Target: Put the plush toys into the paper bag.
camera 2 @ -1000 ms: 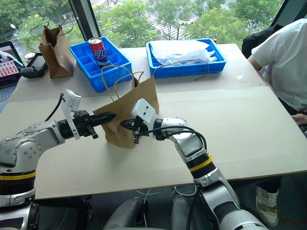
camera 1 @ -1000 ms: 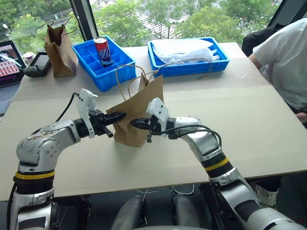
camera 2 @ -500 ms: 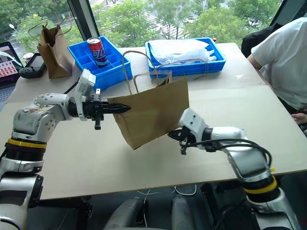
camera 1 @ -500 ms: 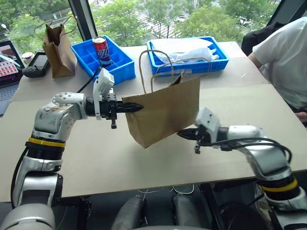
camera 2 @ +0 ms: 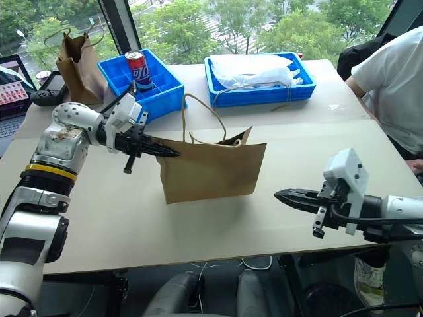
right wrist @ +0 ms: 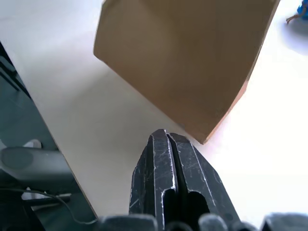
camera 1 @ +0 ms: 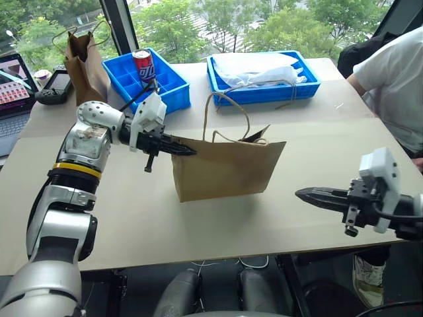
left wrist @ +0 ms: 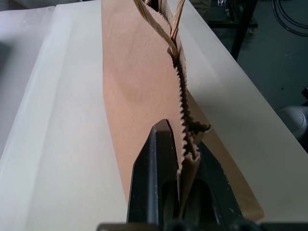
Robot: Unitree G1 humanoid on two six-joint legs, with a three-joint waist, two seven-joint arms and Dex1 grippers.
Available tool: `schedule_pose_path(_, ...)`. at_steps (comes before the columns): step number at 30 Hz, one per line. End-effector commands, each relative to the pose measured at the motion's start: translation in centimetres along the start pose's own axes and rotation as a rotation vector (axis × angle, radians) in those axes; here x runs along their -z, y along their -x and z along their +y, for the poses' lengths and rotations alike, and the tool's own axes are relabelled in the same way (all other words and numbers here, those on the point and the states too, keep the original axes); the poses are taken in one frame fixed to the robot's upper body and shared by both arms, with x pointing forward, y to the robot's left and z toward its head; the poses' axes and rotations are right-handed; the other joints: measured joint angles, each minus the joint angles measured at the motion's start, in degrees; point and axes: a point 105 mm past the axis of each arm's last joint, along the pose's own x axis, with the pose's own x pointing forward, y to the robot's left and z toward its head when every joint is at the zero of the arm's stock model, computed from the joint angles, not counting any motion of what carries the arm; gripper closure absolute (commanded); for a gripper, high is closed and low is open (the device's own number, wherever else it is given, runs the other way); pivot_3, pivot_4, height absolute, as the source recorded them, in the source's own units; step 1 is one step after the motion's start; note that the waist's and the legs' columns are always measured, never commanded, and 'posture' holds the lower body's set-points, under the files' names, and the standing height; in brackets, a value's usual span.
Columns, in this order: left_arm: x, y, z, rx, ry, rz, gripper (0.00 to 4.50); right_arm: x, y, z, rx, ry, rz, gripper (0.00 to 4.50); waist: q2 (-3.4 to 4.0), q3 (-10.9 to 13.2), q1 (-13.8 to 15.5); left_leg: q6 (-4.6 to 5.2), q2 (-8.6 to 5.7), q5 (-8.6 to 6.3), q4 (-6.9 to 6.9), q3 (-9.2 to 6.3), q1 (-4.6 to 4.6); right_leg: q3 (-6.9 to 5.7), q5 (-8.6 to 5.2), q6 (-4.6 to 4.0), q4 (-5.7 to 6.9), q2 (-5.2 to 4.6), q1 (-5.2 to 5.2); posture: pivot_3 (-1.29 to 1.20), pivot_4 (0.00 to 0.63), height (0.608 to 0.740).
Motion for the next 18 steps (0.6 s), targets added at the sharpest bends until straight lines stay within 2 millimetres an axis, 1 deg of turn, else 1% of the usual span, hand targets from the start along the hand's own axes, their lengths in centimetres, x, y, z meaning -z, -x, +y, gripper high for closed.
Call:
schedule_pose_path(1,-0.2,0.0,-0.1,0.021,-0.055,-0.006,4.49,-2.3,1.3,0.0,0.014,0.018,-0.066,4.50,0.00,0.00,0.09,0.00,0.00,0.00,0.00,0.00,0.00,0.01,0.00,0.00,-0.01,-0.01,0.00,0.00,0.150,0.740)
schedule_pose_path(3,1.1,0.1,0.0,0.015,-0.057,0.026,4.49,-3.0,1.4,-0.2,0.017,0.015,-0.080,4.50,0.00,0.00,0.07,0.01,0.00,0.00,0.00,0.01,0.02,0.04,0.00,0.00,0.00,-0.03,0.00,0.00,0.150,0.740)
schedule_pose_path(6,2.9,0.4,-0.1,0.013,-0.060,0.088,4.49,-3.3,1.4,-0.4,0.016,0.011,-0.075,4.50,0.00,0.00,0.12,0.01,0.03,0.00,0.00,0.02,0.03,0.03,0.00,0.00,0.01,-0.02,0.01,0.00,0.150,0.740)
schedule_pose_path(9,3.7,0.6,-0.1,0.009,-0.063,0.113,4.49,-3.6,1.4,-0.7,0.013,0.008,-0.081,4.50,-0.01,0.00,0.20,0.02,0.03,0.00,0.00,0.04,0.03,0.03,0.00,0.00,0.00,-0.03,0.02,0.00,0.150,0.740)
schedule_pose_path(11,3.8,0.8,0.0,0.000,-0.071,0.116,3.92,-3.7,1.4,-0.8,0.013,0.005,-0.083,4.50,-0.01,0.00,0.18,0.03,0.03,0.00,0.01,0.04,0.03,0.03,0.00,0.01,0.00,-0.04,0.03,0.00,0.150,0.740)
schedule_pose_path(12,3.7,0.9,0.1,-0.009,-0.055,0.102,3.69,-3.7,1.4,-0.9,0.011,0.003,-0.081,4.50,-0.01,0.00,0.15,0.03,0.03,0.00,0.01,0.05,0.04,0.04,0.00,0.01,0.01,-0.04,0.03,0.00,0.150,0.740)
schedule_pose_path(13,3.5,1.2,0.2,-0.019,-0.048,0.089,3.36,-3.7,1.4,-1.0,0.007,0.000,-0.077,4.50,-0.01,0.00,0.13,0.03,0.03,0.00,0.01,0.07,0.04,0.05,0.00,0.01,0.01,-0.04,0.02,0.00,0.150,0.740)
schedule_pose_path(15,2.7,1.9,0.4,-0.042,-0.030,0.055,2.65,-3.7,1.5,-1.2,0.004,-0.005,-0.071,4.50,-0.01,0.00,0.18,0.04,0.03,0.00,0.02,0.08,0.00,0.04,0.01,0.01,0.03,-0.02,-0.01,0.00,0.150,0.740)
schedule_pose_path(18,1.2,3.7,0.5,-0.088,-0.031,0.022,1.71,-3.7,1.7,-1.8,0.004,-0.008,-0.066,4.50,-0.01,0.00,-0.04,0.08,0.03,-0.02,0.04,0.08,-0.02,0.04,0.00,0.02,0.03,0.00,-0.04,0.00,0.150,0.740)
